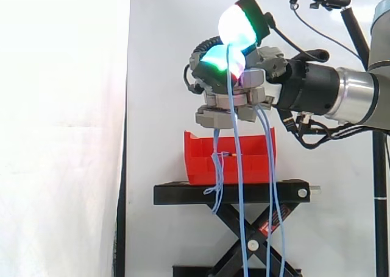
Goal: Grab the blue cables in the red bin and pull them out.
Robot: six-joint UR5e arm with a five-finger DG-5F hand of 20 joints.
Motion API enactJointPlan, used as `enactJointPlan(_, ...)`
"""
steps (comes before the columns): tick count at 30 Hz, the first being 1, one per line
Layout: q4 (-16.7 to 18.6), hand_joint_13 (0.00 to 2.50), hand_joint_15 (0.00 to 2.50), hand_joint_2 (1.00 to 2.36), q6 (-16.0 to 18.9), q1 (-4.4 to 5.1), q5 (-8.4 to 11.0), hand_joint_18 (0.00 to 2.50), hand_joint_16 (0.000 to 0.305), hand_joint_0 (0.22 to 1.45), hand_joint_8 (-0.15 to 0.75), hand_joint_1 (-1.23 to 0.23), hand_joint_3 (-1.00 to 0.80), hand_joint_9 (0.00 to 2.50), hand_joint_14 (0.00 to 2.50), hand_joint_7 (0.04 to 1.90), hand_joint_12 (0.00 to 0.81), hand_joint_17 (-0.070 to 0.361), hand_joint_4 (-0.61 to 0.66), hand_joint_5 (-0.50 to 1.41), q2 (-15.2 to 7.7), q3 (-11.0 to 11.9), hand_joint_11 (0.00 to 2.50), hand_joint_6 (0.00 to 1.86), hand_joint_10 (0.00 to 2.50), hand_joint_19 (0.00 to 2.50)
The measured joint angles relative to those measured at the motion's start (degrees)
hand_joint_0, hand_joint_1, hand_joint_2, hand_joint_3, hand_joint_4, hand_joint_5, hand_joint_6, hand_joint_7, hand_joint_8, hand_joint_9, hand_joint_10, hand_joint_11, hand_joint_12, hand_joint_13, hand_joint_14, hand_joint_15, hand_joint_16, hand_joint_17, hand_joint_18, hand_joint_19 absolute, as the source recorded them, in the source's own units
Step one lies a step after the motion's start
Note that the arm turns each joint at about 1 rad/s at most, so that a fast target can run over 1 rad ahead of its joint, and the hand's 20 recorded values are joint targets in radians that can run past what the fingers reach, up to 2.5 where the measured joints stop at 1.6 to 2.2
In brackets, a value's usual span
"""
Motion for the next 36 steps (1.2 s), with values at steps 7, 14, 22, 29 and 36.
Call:
enactJointPlan(7,0.0,1.43,1.28,1.01,0.0,0.01,0.0,1.1,0.039,0.98,0.259,-1.03,-0.9,1.67,0.9,0.61,0.35,0.089,0.23,0.9,0.0,0.02,1.9,0.65,0.06,1.31)
enactJointPlan(14,-0.01,1.41,1.26,1.01,0.0,0.01,0.0,1.1,0.04,0.99,0.266,-1.04,-0.86,1.62,0.94,0.53,0.357,0.089,0.23,0.84,0.0,0.0,1.84,0.8,0.18,1.31)
enactJointPlan(22,0.0,1.4,1.24,1.01,0.0,0.01,0.0,1.09,0.04,1.0,0.259,-1.06,-0.75,1.57,0.96,0.47,0.356,0.09,0.17,0.78,-0.01,0.01,1.77,0.94,0.29,1.31)
enactJointPlan(29,0.0,1.39,1.23,1.01,-0.03,0.01,0.0,1.08,0.039,1.01,0.257,-1.06,-0.73,1.54,0.97,0.41,0.354,0.088,0.15,0.74,0.0,0.0,1.7,1.06,0.38,1.31)
enactJointPlan(36,0.0,1.39,1.23,1.01,-0.01,0.0,0.0,1.08,0.04,1.02,0.257,-1.06,-0.72,1.51,0.97,0.37,0.355,0.089,0.15,0.71,0.0,0.01,1.68,1.13,0.44,1.31)
